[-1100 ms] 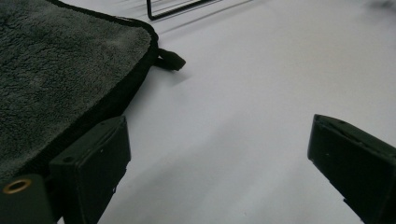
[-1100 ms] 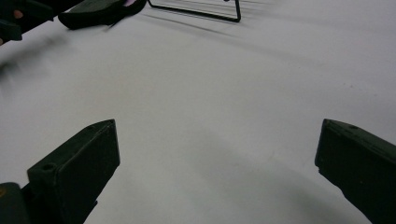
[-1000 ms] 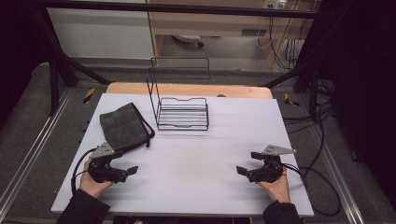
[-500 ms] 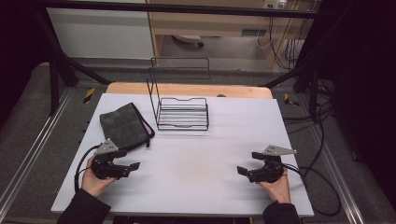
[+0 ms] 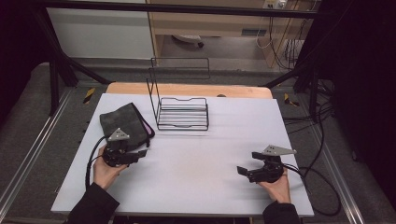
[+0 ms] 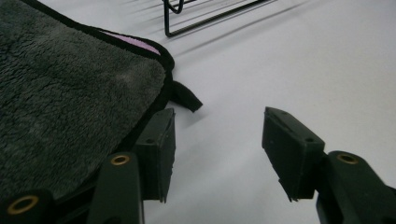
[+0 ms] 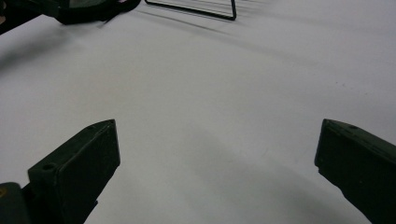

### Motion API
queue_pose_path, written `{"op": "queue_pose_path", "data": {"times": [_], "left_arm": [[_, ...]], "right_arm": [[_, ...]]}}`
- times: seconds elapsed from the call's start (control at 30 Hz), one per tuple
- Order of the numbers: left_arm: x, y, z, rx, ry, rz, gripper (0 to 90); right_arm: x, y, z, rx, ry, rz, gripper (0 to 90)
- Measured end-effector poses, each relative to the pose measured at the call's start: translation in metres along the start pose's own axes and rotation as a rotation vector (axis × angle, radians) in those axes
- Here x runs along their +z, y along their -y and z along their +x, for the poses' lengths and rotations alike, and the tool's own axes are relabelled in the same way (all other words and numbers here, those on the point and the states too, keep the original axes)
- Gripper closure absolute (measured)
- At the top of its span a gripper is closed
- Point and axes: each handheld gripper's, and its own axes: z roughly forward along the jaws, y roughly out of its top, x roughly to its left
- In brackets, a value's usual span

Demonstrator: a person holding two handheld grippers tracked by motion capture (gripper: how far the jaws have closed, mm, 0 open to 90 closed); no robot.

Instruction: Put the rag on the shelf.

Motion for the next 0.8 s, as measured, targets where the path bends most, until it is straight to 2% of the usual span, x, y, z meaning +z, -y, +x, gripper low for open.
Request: {"op": "queue_pose_path", "data": {"times": [0.13, 0.23, 0.4, 0.53, 0.8], "left_arm": [[0.013, -0.005, 0.000, -0.006, -0.020, 0.014, 51.6], [0.022, -0.008, 0.002, -0.027, -0.034, 0.019, 54.6], [0.036, -0.011, 0.002, -0.014, -0.077, 0.048, 59.0], [0.041, -0.012, 0.004, -0.018, -0.109, 0.051, 65.0], [0.044, -0.012, 0.004, -0.022, -0.126, 0.049, 84.3]], "right_arm": [[0.000, 0.000, 0.000, 0.002, 0.001, 0.002, 0.8], [0.001, 0.000, 0.000, -0.002, -0.002, 0.003, 0.8], [0.001, 0.000, 0.000, -0.003, -0.001, 0.005, 0.7], [0.001, 0.000, 0.000, 0.000, -0.001, 0.002, 0.8], [0.001, 0.000, 0.000, -0.001, -0.001, 0.000, 0.8]]}}
